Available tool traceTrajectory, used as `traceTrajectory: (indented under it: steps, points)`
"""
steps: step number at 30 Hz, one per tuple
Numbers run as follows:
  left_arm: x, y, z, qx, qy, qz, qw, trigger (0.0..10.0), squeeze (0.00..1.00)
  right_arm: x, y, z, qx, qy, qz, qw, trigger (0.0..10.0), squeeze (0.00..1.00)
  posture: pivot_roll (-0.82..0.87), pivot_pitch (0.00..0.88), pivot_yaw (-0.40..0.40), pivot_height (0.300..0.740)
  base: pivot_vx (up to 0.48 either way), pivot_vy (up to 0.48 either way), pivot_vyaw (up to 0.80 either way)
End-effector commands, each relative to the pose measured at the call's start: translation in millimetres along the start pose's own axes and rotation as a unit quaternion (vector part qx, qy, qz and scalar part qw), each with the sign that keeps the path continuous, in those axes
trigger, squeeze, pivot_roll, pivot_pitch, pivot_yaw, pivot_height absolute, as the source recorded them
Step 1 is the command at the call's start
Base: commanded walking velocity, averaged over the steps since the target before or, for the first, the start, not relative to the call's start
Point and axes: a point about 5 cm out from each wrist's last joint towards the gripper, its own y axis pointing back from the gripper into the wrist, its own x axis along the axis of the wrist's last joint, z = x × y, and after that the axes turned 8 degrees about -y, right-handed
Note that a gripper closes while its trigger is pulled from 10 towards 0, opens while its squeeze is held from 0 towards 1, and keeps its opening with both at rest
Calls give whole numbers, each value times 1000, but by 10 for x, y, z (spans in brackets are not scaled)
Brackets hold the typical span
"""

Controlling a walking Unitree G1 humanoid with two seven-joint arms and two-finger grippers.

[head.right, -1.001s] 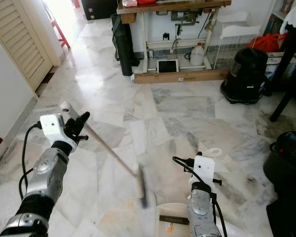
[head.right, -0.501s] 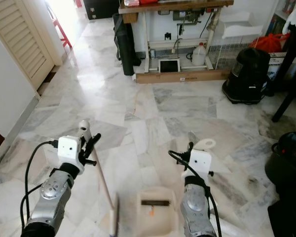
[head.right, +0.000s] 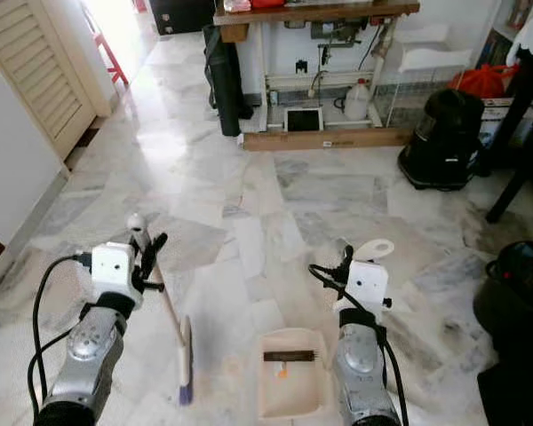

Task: Sweep floor

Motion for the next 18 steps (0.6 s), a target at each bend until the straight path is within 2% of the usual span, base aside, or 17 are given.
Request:
traceTrajectory:
  steps: [1, 8, 18]
  points:
    - [25, -16, -30, 8, -4, 9, 1000, 10000, 0, 154, -83, -11, 2, -8, 32, 999, 10000, 0, 25, 0, 40, 740, 0, 0, 0]
    - [12, 5, 31, 11, 2, 7, 1000, 10000, 0, 164, -113, -10, 11, 6, 32, 999, 10000, 0, 46, 0, 30, 740, 0, 0, 0]
    - [-24, 35, 39, -5, -3, -2, 1000, 10000, 0, 103, -74, -106, 13, -5, 19, 1000, 10000, 0, 51, 0, 51, 740, 0, 0, 746]
